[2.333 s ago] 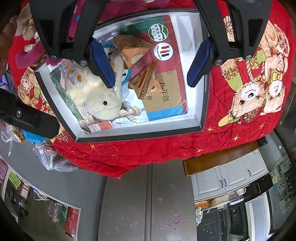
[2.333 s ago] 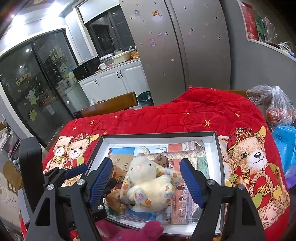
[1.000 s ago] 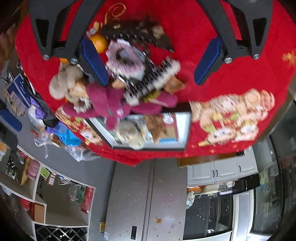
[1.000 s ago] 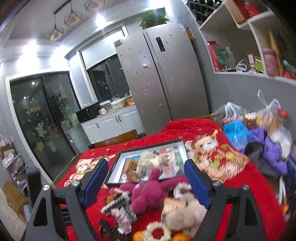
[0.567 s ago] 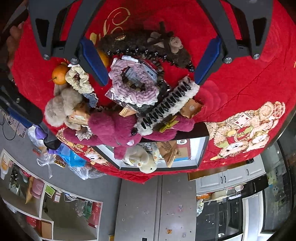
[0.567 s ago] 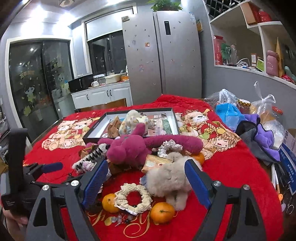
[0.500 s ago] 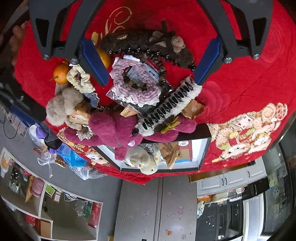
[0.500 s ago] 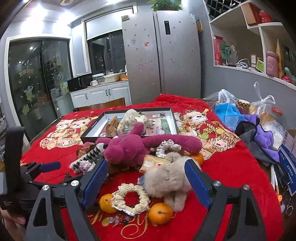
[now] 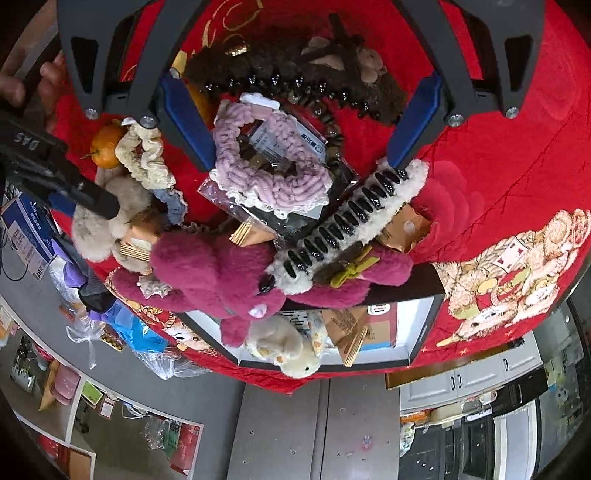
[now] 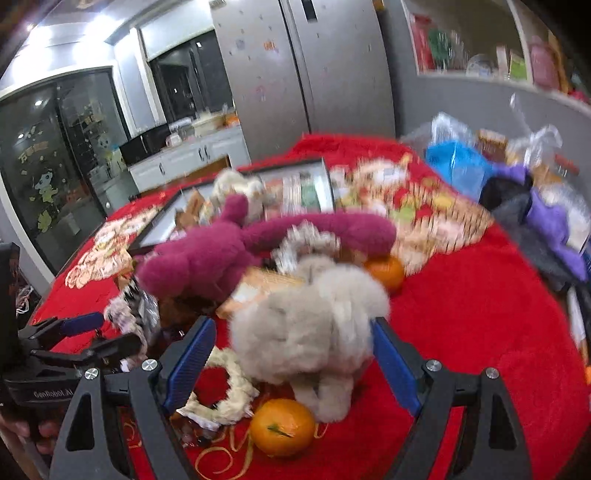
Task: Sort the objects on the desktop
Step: 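Move both grippers back from the box to the toy heap, then grasp grey fluffy plush with right gripper while left gripper grasps pink knitted scrunchie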
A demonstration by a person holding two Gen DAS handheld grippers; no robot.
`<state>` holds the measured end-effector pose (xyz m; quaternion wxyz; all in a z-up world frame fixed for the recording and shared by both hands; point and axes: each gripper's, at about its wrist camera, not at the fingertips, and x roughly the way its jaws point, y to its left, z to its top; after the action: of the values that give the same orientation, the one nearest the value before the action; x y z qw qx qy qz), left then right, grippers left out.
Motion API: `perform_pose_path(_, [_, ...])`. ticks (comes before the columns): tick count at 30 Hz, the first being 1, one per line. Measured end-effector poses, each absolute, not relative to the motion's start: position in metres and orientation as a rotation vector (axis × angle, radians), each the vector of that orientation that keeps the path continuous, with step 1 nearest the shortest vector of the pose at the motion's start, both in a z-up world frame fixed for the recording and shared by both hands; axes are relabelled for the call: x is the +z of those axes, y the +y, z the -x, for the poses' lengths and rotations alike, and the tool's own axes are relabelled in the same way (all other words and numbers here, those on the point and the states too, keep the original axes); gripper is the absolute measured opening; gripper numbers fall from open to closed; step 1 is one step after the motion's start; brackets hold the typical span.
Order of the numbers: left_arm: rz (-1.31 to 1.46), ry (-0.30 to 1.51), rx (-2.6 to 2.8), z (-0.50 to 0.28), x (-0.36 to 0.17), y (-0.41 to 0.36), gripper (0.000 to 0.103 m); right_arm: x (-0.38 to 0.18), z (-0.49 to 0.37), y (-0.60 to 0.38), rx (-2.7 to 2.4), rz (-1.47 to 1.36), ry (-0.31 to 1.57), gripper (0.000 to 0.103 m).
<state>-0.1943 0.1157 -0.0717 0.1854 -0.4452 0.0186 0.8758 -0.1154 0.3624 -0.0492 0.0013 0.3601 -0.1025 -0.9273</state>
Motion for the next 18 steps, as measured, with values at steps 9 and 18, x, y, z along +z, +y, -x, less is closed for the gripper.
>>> perform_pose_path(9, [1.27,0.096,2.441,0.196,-0.083,0.123,0.095,-0.066,0.13,0.366,-2.889,-1.202,-0.372,0.086])
perform_pose_path(18, [1.228,0.085,2.452,0.191,-0.08,0.119,0.066,-0.073,0.131,0.369,-2.865,-1.203,-0.448,0.052])
